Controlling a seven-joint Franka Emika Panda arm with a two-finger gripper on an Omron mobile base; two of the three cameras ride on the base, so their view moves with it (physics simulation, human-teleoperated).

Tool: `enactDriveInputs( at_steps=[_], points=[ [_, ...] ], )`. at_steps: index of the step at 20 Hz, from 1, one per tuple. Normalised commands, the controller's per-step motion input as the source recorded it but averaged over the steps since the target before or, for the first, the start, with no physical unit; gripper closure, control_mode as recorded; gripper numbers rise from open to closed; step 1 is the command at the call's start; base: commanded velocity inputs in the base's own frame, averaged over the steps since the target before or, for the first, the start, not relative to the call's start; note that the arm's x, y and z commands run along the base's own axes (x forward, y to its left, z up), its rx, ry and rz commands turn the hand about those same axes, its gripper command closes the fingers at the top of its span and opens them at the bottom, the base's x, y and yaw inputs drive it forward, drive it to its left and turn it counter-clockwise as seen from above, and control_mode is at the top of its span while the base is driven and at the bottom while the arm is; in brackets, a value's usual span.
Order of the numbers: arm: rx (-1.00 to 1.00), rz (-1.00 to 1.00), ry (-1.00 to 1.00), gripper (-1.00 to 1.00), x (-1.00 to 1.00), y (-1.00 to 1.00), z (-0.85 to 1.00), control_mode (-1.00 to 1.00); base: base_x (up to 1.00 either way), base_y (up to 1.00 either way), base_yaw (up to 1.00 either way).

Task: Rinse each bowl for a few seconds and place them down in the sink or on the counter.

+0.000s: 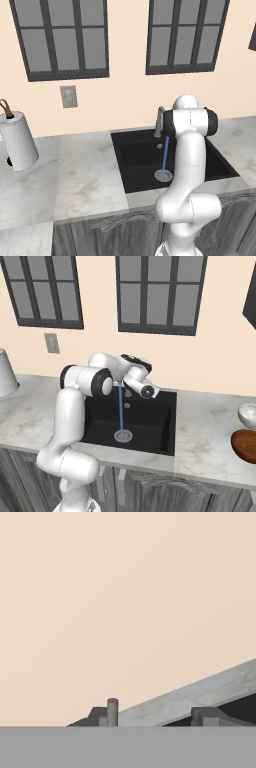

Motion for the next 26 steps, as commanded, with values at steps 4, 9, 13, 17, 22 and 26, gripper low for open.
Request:
enactDriveInputs(
  at_steps=[4,9,13,17,22,26],
  points=[
    [0.12,-0.03,0.01,-1.0,-0.31,-0.55,0.76,-1.0,0.0,0.0,0.0],
    [0.1,0.0,-0.02,-1.0,-0.3,-0.76,0.75,-1.0,0.0,0.0,0.0],
    [0.09,0.0,-0.06,-1.0,-0.35,-0.79,0.87,-1.0,0.0,0.0,0.0],
    [0.09,0.0,-0.07,-1.0,-0.35,-0.98,0.88,-1.0,0.0,0.0,0.0],
    [0.11,0.0,-0.04,-1.0,-0.57,-0.95,0.81,-1.0,0.0,0.0,0.0],
    [0.09,0.0,-0.09,-1.0,-0.55,-0.85,1.0,-1.0,0.0,0.0,0.0]
  ],
)
